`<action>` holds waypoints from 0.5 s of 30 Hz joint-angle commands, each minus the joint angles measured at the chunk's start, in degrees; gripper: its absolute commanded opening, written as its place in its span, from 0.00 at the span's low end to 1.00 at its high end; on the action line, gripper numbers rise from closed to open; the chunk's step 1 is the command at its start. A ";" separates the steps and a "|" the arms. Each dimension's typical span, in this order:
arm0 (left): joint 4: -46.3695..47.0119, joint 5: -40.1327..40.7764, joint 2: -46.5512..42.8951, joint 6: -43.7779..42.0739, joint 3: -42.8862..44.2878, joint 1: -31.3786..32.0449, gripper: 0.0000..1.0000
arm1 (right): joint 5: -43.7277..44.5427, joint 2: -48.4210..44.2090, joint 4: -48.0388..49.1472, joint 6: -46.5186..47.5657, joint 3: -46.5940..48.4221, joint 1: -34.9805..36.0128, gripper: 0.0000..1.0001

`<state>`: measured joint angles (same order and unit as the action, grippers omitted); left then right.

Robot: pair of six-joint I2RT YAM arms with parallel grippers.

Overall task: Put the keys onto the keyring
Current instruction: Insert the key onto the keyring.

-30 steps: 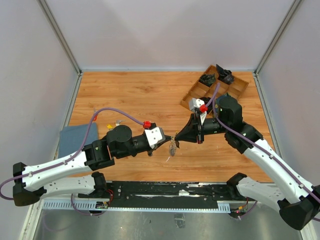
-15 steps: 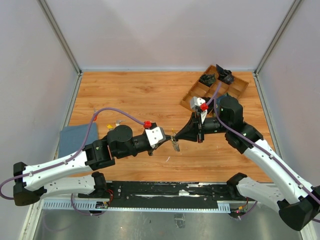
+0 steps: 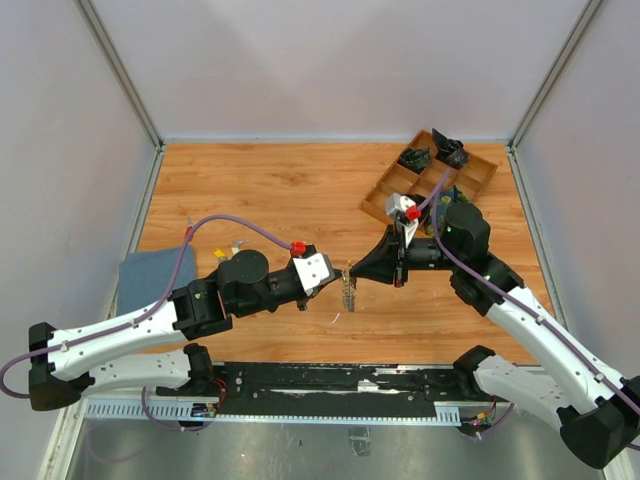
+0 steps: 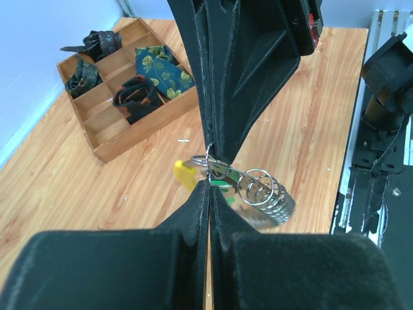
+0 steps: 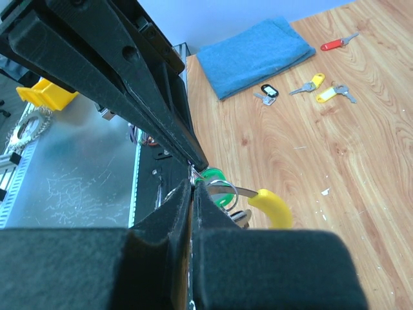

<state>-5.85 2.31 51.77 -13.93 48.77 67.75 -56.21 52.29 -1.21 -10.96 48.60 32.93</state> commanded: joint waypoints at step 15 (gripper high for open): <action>1.46 0.60 -0.24 -0.39 1.24 1.07 0.00 | 6.33 -1.73 20.26 -12.73 -6.21 -0.74 0.01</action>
<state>-6.09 3.57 52.01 -14.11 48.77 67.75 -52.36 51.20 11.07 -20.29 43.35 32.93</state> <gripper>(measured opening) 0.011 0.014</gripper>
